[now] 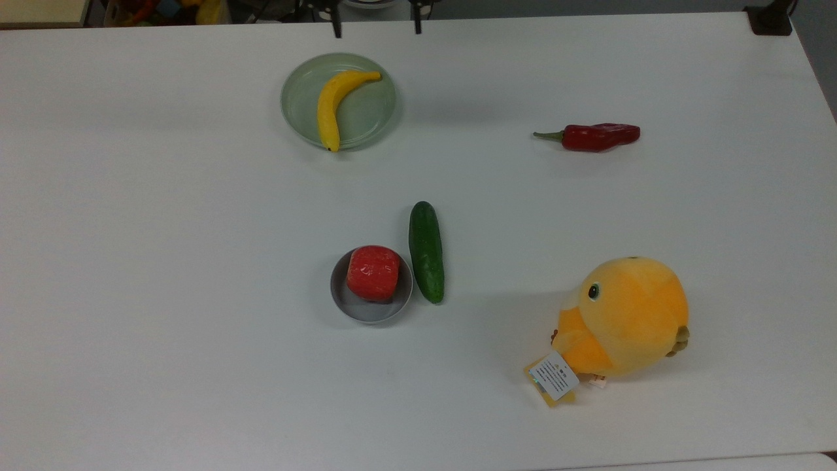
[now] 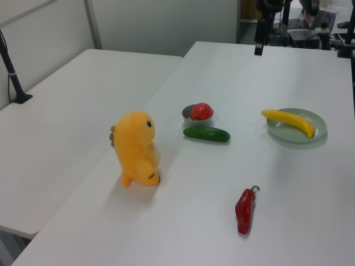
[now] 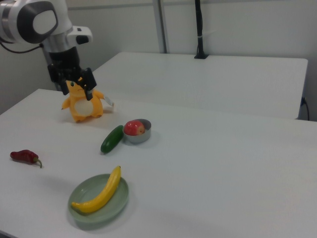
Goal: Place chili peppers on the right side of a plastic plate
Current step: 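Move the gripper from rest toward the red chili pepper, then lower the open gripper over the red chili pepper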
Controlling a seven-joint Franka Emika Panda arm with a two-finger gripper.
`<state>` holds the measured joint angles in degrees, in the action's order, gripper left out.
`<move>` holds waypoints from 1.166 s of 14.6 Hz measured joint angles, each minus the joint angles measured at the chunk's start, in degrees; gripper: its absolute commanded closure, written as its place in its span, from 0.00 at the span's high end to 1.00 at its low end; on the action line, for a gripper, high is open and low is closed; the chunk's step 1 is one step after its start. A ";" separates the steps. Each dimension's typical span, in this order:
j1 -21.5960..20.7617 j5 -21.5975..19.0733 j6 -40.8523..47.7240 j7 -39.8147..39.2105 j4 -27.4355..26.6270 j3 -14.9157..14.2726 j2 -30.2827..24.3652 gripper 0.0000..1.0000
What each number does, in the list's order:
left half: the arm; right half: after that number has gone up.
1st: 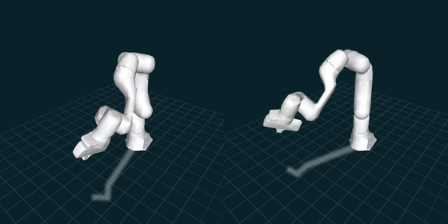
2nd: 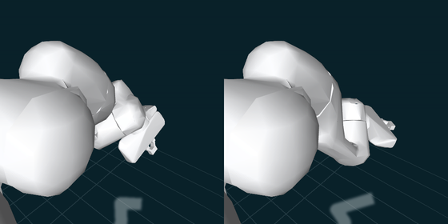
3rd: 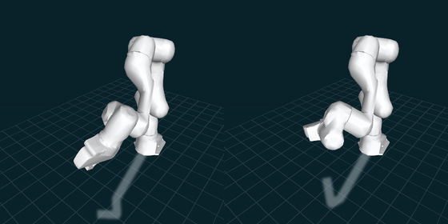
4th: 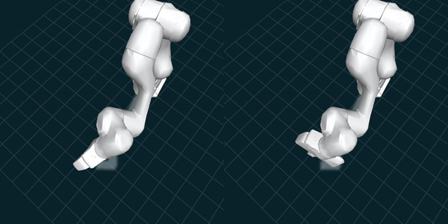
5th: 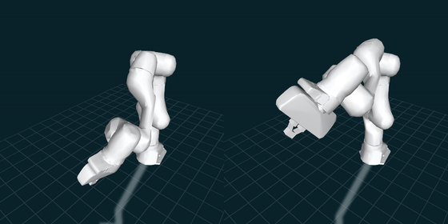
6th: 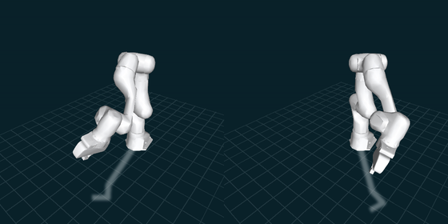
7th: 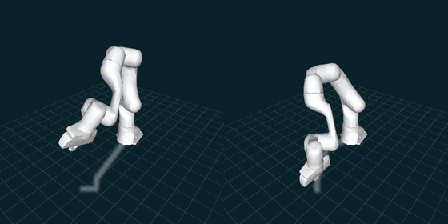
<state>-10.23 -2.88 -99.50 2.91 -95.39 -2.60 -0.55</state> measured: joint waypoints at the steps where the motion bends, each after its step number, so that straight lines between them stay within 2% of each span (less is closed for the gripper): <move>1: -0.14 -0.02 0.00 1.02 -0.17 1.14 0.36 1.00; 4: -1.07 -0.14 -0.80 2.65 -1.39 5.99 1.89 1.00; 8: -4.86 -0.14 -8.72 5.63 -3.45 10.99 4.28 1.00; 10: -6.75 -0.15 -10.84 8.57 -3.49 11.98 5.53 1.00; 15: -15.28 -0.15 -17.42 17.42 -3.81 12.48 11.40 1.00; 17: -17.17 -0.15 -19.69 22.20 -3.79 12.52 13.59 1.00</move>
<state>-27.40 -3.03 -119.18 25.11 -99.19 9.92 13.04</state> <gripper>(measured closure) 0.000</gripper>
